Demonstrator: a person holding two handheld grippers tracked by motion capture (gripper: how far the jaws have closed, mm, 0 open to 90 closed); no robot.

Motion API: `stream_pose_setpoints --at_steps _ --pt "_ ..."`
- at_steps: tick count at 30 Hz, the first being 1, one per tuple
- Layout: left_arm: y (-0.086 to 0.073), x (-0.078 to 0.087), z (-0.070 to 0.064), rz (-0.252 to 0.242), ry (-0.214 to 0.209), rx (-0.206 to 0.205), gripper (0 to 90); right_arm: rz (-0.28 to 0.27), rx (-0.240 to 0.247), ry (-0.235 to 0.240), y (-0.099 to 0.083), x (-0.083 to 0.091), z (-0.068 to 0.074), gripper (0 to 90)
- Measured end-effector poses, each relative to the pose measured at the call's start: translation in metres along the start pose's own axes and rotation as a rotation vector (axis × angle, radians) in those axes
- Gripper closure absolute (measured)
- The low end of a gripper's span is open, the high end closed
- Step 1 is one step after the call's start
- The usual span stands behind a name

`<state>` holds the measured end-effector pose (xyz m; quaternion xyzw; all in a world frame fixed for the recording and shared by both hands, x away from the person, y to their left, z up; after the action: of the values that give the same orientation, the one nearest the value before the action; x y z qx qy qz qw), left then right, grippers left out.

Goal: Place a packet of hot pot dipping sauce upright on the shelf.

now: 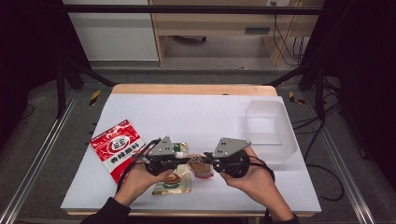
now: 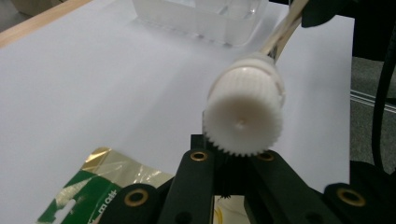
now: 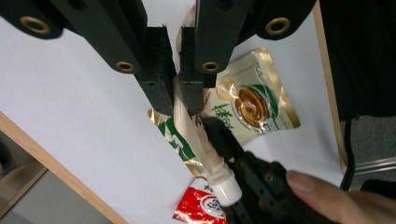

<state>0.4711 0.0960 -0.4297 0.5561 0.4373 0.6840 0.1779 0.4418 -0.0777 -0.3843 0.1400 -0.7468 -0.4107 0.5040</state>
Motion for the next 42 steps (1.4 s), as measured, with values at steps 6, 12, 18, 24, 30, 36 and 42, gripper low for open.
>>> stream_pose_setpoints --at_steps 6,12,18,24,30,36,42 --pt "0.013 -0.004 -0.004 0.05 0.006 -0.026 90.0 0.079 0.024 -0.014 -0.004 0.01 -0.006 66.4" --pt "0.021 -0.008 -0.008 0.098 0.022 -0.053 90.0 0.16 0.085 -0.043 0.005 0.015 -0.009 53.4" --pt "0.028 -0.009 -0.011 0.107 0.023 -0.063 90.0 0.261 0.122 -0.028 0.012 0.007 -0.004 44.8" --pt "0.029 -0.008 -0.012 0.11 0.022 -0.073 90.0 0.341 0.146 -0.007 0.014 -0.004 -0.004 49.3" --pt "0.029 -0.008 -0.014 0.114 0.016 -0.08 90.0 0.406 0.161 0.018 0.013 -0.009 -0.003 69.2" --pt "0.028 -0.007 -0.016 0.103 -0.002 -0.085 90.0 0.439 0.165 0.02 0.011 -0.01 -0.005 86.8" --pt "0.029 -0.007 -0.017 0.072 -0.03 -0.075 89.8 0.453 0.165 0.034 0.013 -0.006 -0.009 90.0"
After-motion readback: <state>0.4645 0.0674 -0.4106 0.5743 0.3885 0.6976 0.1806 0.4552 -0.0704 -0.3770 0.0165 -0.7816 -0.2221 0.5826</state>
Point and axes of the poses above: each handheld gripper's, and its own axes: x roughly backward along the jaws, y roughly out of its top, z roughly to its left, the point moved 5 cm from there along -x, roughly forward along the jaws, and after that the axes turned 4 degrees about z, right-handed, at the moved point
